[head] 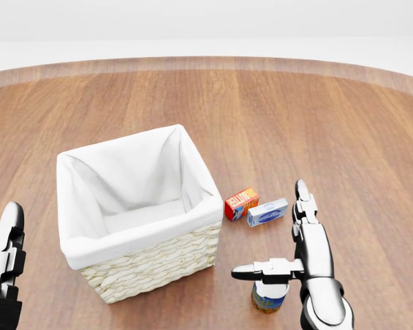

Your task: Pick up the alphabet soup and put it in the basket.

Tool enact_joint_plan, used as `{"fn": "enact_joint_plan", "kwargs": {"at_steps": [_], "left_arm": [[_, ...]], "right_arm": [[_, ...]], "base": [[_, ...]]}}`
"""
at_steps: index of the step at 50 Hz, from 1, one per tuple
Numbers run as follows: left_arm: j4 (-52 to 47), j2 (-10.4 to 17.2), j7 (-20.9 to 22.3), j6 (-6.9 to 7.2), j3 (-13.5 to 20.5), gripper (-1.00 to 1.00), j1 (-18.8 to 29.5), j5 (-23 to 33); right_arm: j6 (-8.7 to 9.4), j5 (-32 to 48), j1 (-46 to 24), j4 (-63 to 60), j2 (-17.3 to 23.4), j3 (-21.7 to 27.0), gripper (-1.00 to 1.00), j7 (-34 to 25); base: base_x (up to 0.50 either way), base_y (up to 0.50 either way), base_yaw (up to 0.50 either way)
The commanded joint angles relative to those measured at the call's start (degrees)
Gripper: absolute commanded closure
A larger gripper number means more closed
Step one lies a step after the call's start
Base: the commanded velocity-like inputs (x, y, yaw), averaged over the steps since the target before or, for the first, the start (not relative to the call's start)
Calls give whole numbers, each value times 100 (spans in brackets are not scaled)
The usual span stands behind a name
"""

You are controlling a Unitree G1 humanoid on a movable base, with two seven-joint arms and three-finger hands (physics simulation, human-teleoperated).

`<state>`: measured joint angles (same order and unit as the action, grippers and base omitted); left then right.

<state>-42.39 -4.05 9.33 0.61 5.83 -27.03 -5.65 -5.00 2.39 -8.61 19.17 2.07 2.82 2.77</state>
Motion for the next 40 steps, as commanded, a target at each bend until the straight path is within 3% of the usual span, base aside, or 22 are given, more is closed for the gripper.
{"fn": "enact_joint_plan", "kwargs": {"at_steps": [1,31,35,39,40], "left_arm": [[24,-4,-6,23,11,-100,38,15],[23,5,-58,4,-31,-100,24,61],[27,30,-16,73,-31,-100,48,7],[14,31,-25,109,-25,-100,74,14],[-30,32,-14,123,35,-100,59,-35]], "right_arm": [[0,120,-326,947,89,25,-100,225],[0,228,-478,1882,176,73,-100,338],[0,223,-627,2182,195,82,-100,376],[0,336,-904,2971,169,26,-100,499],[0,500,-1272,3909,152,-25,-100,661]], "base": [[0,0,0],[0,0,0],[0,0,0],[0,0,0],[0,0,0]]}}
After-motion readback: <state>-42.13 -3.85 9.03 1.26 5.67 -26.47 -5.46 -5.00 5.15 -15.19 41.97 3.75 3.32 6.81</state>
